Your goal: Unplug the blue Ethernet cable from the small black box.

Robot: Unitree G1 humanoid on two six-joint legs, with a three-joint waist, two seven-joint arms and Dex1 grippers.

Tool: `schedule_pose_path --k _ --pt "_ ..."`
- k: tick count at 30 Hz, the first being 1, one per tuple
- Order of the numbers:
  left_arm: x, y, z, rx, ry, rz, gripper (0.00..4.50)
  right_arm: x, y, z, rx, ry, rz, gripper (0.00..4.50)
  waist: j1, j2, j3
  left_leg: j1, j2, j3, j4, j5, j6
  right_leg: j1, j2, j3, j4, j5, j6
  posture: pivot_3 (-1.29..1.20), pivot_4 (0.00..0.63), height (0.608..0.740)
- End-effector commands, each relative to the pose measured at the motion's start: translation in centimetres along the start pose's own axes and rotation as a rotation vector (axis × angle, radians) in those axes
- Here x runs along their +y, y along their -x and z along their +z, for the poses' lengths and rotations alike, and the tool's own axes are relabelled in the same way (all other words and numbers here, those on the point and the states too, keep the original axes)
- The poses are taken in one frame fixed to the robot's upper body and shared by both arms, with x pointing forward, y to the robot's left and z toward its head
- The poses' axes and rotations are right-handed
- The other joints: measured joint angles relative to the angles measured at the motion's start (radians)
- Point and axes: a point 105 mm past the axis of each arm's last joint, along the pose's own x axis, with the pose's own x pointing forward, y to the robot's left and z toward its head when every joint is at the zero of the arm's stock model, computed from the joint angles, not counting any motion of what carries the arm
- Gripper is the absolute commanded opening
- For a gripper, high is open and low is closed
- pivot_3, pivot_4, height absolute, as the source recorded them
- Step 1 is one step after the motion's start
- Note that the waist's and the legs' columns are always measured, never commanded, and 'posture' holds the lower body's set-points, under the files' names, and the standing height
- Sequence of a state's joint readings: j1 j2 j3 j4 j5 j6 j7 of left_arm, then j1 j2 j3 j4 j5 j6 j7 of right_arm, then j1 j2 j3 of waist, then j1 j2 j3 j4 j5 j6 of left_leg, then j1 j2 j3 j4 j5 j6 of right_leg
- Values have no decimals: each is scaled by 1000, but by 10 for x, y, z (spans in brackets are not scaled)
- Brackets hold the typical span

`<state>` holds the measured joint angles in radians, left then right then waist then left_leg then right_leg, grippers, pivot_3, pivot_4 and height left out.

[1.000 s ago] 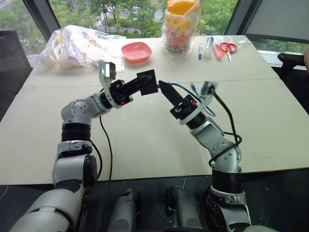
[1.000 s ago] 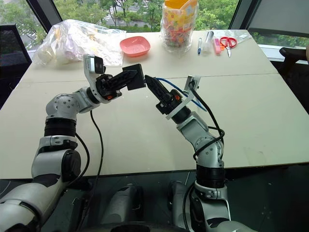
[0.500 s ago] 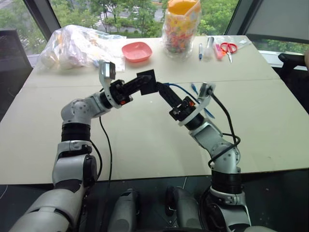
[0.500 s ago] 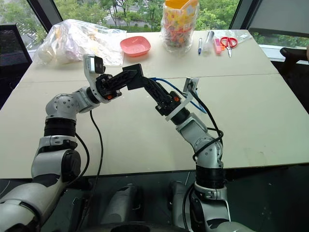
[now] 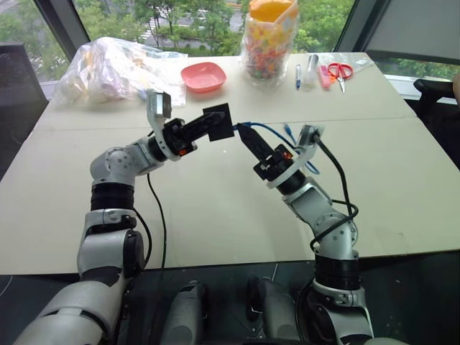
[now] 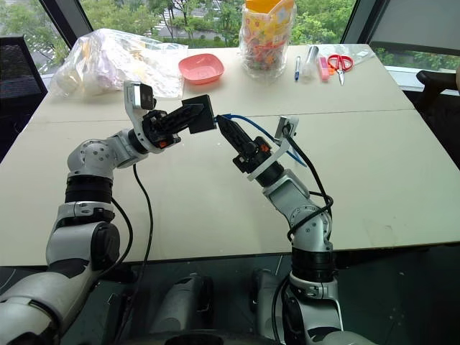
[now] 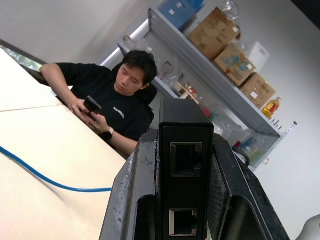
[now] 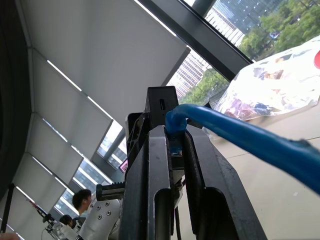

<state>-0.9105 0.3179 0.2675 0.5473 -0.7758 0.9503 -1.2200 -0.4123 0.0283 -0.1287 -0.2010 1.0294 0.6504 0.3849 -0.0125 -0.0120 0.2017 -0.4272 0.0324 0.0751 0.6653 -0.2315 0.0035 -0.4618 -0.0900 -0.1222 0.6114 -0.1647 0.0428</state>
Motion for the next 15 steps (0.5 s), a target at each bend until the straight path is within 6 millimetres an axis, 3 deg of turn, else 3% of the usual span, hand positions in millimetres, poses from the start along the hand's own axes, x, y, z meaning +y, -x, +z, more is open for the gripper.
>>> schedule_pose_path --k 1,2,5,15 --pt "-10 -5 10 -10 -51 -42 525 4 -3 -2 5 1 13 865 0 0 0 0 0 0 0 0 0 0 0 0 0 0 0 0 150 740" --pt "-10 -5 10 -9 -52 -42 525 4 -3 -2 4 1 14 1144 0 0 0 0 0 0 0 0 0 0 0 0 0 0 0 0 150 740" --pt "-10 -5 10 -9 -53 -42 525 2 -2 -1 -4 -10 11 2645 0 0 0 0 0 0 0 0 0 0 0 0 0 0 0 0 150 740" --pt "-9 -5 10 -7 -55 -40 525 -2 1 0 -19 -24 -3 2645 0 0 0 0 0 0 0 0 0 0 0 0 0 -1 -1 0 150 740"
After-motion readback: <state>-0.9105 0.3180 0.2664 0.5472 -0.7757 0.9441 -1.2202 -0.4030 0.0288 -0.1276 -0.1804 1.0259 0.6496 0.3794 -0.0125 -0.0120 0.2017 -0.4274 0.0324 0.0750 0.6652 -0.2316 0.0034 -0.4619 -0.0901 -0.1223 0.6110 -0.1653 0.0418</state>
